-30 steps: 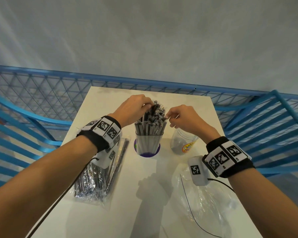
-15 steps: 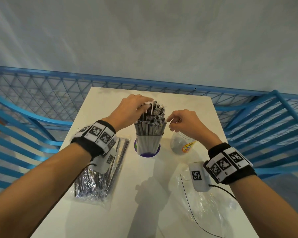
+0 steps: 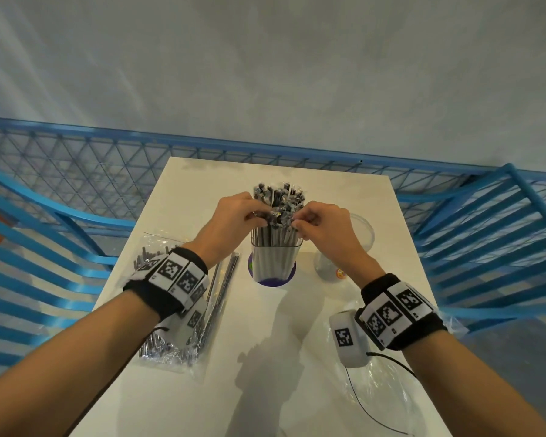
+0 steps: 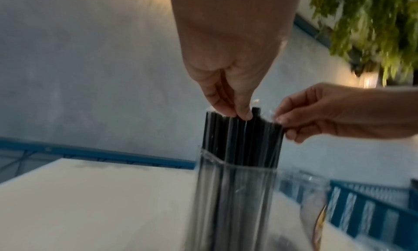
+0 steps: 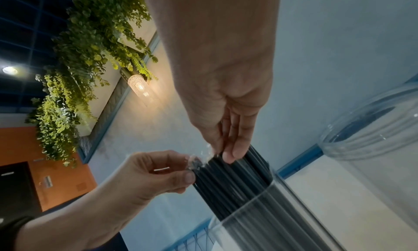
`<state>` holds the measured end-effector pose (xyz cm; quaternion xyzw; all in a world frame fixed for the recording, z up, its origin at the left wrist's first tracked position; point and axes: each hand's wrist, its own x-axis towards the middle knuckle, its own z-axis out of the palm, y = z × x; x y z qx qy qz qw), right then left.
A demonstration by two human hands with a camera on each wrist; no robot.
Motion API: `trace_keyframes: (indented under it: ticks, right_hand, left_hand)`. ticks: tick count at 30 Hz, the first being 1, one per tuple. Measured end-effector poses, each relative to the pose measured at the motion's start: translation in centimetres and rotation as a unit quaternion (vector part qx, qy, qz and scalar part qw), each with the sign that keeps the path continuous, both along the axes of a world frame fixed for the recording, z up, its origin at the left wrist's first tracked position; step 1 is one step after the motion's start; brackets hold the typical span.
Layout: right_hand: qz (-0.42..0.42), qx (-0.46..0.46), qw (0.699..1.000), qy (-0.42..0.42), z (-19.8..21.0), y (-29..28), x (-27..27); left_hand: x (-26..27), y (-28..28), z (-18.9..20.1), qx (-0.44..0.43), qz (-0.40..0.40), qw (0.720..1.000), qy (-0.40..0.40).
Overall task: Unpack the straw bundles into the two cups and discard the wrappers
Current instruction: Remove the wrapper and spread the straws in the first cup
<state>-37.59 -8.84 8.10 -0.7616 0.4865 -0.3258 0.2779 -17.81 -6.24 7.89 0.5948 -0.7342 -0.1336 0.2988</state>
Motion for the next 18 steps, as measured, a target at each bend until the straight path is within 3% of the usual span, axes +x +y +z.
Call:
trace_keyframes:
  ticks: [7, 13, 15, 18]
  right_hand:
    - [-0.021, 0.014, 1.0, 0.008, 0.2, -0.8, -0.3]
    - [0.089, 0.029, 0.99, 0.101, 0.8, 0.4, -0.4]
    - [0.075, 0.013, 0.993, 0.094, 0.3, 0.5, 0.0]
    - [0.026, -0.001, 0.999, 0.043, 0.1, 0.3, 0.2]
  left_hand:
    - [1.2, -0.1, -0.7, 0.025, 0.008, 0.999, -0.039]
    - [-0.8, 2.2, -0.5, -0.035, -0.006, 0.997, -0.071]
    - [-1.5, 1.9, -0.9, -0.023, 0.007, 0.996, -0.083]
    - [-1.6, 1.2, -0.8, -0.015, -0.019, 0.999, -0.025]
